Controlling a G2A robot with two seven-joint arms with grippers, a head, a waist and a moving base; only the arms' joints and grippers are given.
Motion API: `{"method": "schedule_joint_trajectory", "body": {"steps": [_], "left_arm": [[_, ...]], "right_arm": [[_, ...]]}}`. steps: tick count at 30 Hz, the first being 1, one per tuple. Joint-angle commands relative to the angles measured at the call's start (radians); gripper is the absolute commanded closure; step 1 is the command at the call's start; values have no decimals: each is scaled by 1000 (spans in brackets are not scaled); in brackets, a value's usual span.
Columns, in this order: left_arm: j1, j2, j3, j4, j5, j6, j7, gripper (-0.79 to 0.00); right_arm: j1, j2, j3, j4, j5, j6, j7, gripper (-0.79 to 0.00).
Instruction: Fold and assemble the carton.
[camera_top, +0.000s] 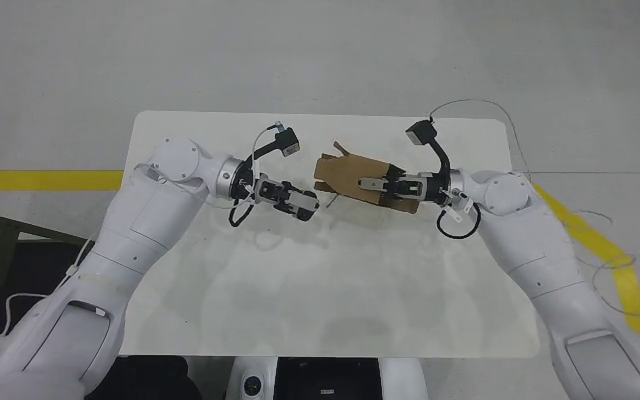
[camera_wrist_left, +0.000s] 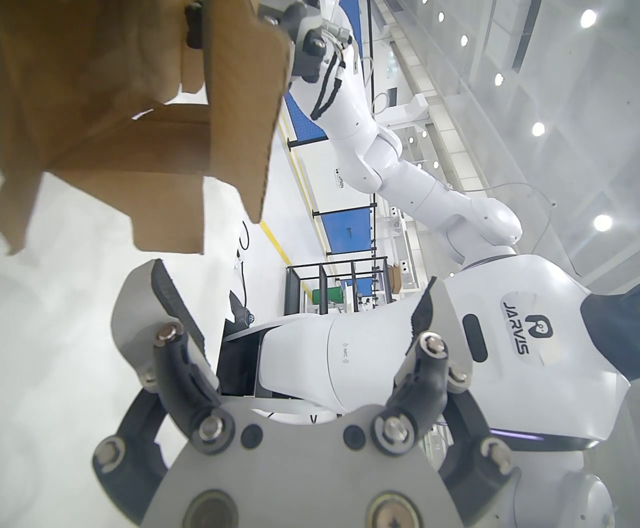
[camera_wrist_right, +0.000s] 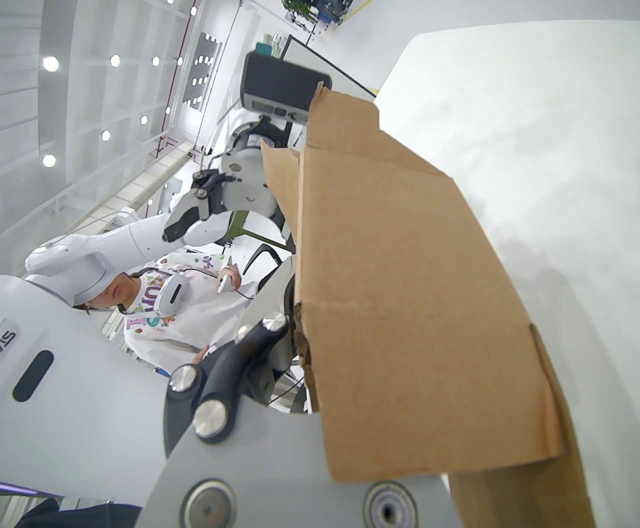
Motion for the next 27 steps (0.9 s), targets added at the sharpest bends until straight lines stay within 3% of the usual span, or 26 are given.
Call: {"method": "schedule_joint_trajectory", "body": {"steps": [1,13,27], "left_arm": [[0,7,-13,5,15,-4,4,-785],[14,37,-40,60,169,-48,48,-785],[-46,1,44,104,330,-68,129,-785]], "right_arm": [[-8,9,15,-13,3,20,19,0],[-61,60,56,-124,32,83,82,0],[-68,77,4,-180,90,61,60,0]]}}
